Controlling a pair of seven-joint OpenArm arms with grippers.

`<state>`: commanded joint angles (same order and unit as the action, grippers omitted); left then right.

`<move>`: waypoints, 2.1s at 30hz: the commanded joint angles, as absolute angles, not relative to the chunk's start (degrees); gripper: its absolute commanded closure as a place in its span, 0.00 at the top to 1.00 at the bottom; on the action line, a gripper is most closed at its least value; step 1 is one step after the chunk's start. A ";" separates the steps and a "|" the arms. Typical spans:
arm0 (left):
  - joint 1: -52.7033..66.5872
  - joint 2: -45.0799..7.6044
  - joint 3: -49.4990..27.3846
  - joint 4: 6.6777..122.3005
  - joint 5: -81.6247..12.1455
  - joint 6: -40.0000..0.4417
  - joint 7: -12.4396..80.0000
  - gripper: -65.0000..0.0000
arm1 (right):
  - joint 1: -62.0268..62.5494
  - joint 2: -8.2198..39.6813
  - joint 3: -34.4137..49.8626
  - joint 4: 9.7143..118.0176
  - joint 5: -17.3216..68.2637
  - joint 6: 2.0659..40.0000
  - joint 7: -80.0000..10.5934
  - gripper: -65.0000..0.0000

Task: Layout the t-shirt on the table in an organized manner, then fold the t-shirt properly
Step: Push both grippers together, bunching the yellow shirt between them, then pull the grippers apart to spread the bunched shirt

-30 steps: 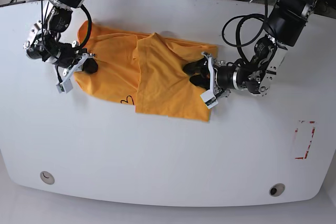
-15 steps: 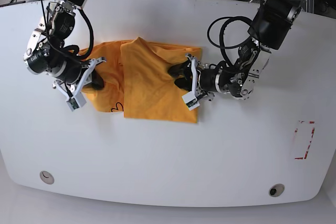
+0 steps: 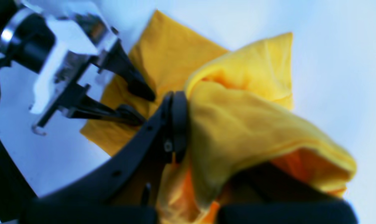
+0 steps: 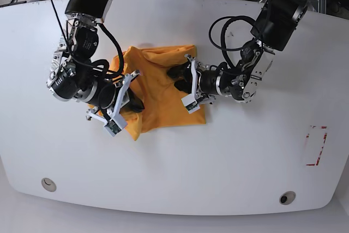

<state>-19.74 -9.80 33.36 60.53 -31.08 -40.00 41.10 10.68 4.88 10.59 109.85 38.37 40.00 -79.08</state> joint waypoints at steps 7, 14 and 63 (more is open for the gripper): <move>-19.12 -9.98 33.36 60.53 -31.08 -40.00 41.01 0.41 | 10.68 3.82 6.81 109.49 38.37 40.00 -76.44 0.00; -18.77 -9.98 33.36 60.53 -31.08 -40.00 40.92 0.41 | 10.33 3.74 2.51 108.97 38.37 40.00 -71.16 0.00; -17.63 -11.21 20.18 67.82 -32.75 -40.00 41.36 0.41 | 15.34 8.75 -0.40 102.11 38.90 40.00 -62.46 0.78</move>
